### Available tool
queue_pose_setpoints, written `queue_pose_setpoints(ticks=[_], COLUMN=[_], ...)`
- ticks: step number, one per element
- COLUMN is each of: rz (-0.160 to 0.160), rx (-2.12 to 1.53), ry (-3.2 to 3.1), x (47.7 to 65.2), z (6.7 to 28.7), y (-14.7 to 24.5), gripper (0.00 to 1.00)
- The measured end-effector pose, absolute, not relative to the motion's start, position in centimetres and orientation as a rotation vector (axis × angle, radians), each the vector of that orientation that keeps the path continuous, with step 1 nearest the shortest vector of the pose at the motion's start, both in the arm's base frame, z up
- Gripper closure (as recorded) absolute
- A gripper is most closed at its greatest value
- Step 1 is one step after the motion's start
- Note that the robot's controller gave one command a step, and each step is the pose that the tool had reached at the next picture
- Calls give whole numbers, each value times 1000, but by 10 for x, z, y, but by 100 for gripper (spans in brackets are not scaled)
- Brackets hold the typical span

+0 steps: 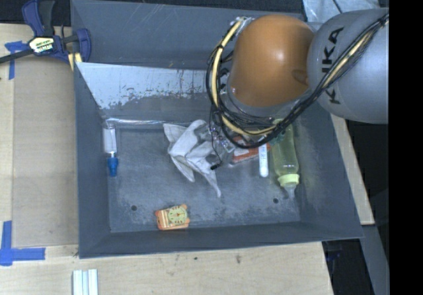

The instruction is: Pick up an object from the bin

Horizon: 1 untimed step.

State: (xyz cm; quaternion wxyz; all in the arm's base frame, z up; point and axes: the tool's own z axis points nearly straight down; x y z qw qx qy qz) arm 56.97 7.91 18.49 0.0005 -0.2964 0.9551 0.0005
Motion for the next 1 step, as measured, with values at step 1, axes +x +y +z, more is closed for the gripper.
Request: queue_pose_setpoints(ticks=[1], rz=[1], rx=[-1172], ry=[2913], x=[554], z=[217], y=[39], gripper=[100])
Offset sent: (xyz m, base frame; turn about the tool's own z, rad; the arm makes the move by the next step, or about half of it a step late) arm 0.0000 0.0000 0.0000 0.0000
